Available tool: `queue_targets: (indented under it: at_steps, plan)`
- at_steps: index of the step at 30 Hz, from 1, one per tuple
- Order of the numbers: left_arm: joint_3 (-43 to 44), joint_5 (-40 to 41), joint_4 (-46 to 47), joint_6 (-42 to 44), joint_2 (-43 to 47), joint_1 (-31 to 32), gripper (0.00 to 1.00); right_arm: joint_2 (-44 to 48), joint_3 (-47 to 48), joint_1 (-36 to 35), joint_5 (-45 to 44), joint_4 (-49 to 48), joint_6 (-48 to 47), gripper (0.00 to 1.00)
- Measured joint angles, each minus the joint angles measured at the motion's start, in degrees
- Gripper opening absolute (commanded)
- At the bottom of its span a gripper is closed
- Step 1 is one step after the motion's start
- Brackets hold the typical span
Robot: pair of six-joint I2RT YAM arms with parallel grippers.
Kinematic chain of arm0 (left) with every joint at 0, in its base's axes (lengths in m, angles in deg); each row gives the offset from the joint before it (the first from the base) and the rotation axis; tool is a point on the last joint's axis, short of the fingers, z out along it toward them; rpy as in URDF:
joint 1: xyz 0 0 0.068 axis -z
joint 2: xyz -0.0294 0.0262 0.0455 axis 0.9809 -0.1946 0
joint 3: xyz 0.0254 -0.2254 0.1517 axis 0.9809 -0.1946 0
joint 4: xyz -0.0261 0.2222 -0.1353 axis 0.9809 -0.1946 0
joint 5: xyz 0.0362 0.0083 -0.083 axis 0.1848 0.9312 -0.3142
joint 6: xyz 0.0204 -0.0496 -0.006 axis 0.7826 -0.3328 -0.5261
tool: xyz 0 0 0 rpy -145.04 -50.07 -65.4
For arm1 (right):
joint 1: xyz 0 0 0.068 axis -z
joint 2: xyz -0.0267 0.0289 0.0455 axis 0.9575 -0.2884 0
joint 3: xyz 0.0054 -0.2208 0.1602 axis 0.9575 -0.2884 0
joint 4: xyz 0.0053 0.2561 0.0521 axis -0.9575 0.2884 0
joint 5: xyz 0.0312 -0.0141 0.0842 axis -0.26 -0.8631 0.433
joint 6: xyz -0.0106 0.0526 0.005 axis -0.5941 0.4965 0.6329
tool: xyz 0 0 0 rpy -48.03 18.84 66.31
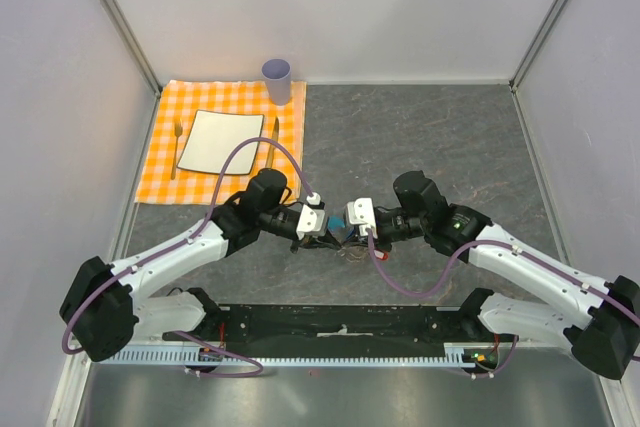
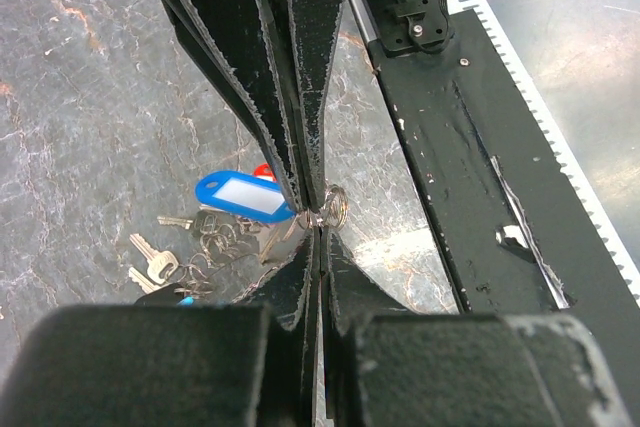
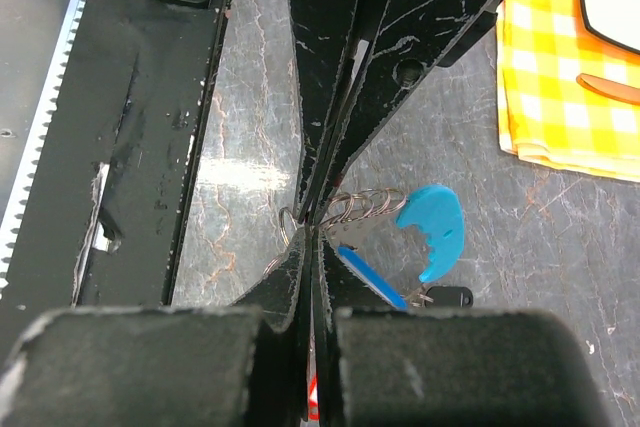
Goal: Put the keys on the keyring
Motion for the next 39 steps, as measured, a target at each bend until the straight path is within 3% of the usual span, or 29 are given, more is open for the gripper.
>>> queue_targets:
  at_steps: [16,39]
  plan:
    - [0.11,2.62,0.13,0.00,0.11,0.00,0.02,3.87,0.26,-0.13,-6.75,1.84,1.88,0.00]
    - [0.09,3.23,1.33,-0.02,0.46,0.00,0.02,2.84,0.26,-0.11,-5.22,1.99,2.19,0.00]
